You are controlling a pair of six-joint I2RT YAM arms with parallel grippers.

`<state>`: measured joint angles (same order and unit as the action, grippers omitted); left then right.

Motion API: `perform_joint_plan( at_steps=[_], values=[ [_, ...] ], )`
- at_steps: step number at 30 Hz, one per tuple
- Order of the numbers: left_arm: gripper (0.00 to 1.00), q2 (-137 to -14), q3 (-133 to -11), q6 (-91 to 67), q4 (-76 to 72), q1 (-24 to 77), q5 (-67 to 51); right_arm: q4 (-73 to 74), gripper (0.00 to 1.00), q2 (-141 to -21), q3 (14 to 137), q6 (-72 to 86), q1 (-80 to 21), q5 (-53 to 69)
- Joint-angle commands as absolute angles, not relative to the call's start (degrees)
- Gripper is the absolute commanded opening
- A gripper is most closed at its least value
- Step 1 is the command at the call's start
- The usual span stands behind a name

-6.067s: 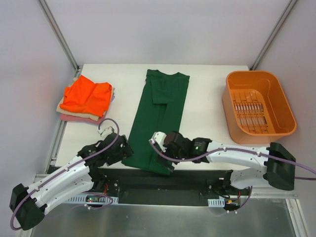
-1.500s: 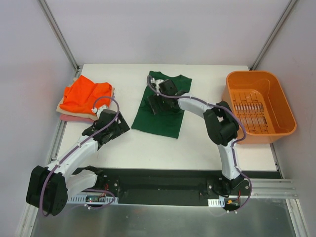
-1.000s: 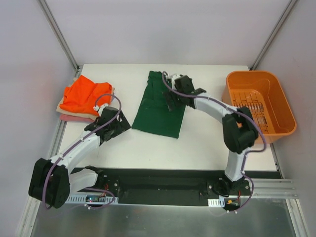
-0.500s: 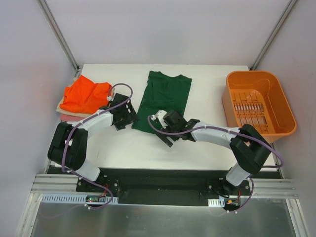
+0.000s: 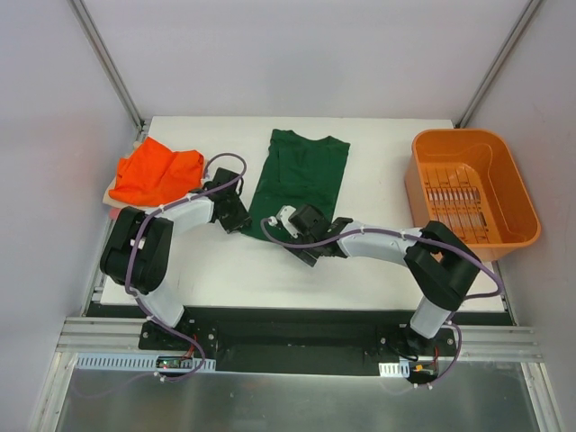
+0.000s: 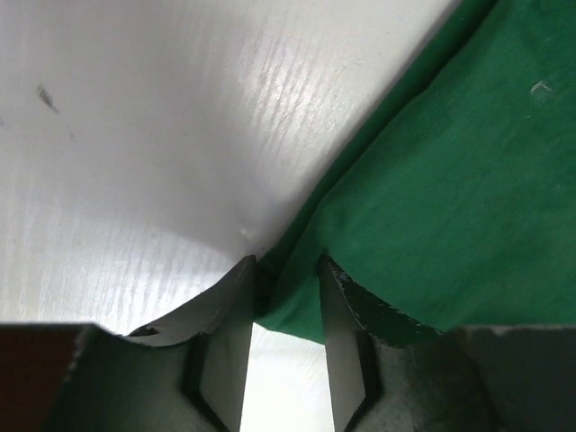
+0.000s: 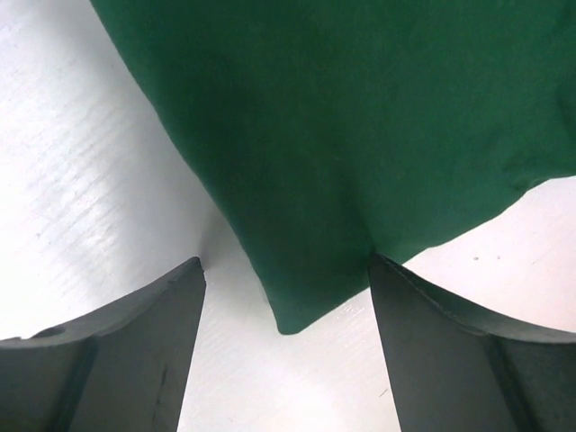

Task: Fold and stack the t-shirts
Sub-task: Grab one side of the 2/3 rectangular tshirt with both arms

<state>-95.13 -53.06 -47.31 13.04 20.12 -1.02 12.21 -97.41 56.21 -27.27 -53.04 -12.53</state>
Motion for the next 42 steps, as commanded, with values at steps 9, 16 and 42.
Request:
perform_joint_plan(
  at_steps=[9,16,42],
  values=[
    [0.04,-98.53,-55.55,-47.37,13.80,19.78,1.93,20.65,0.62,-102.13,60.56,-24.44,-53.26,-18.11],
    [0.00,-98.00,-56.95,-46.14,13.80,19.78,3.60,22.41,0.54,-103.09,61.26,-24.17,-53.26,-15.47],
    [0.00,-61.91,-43.51,-47.81,22.84,19.42,17.30,21.55,0.00,-91.33,64.16,-6.17,-61.87,27.74]
  ],
)
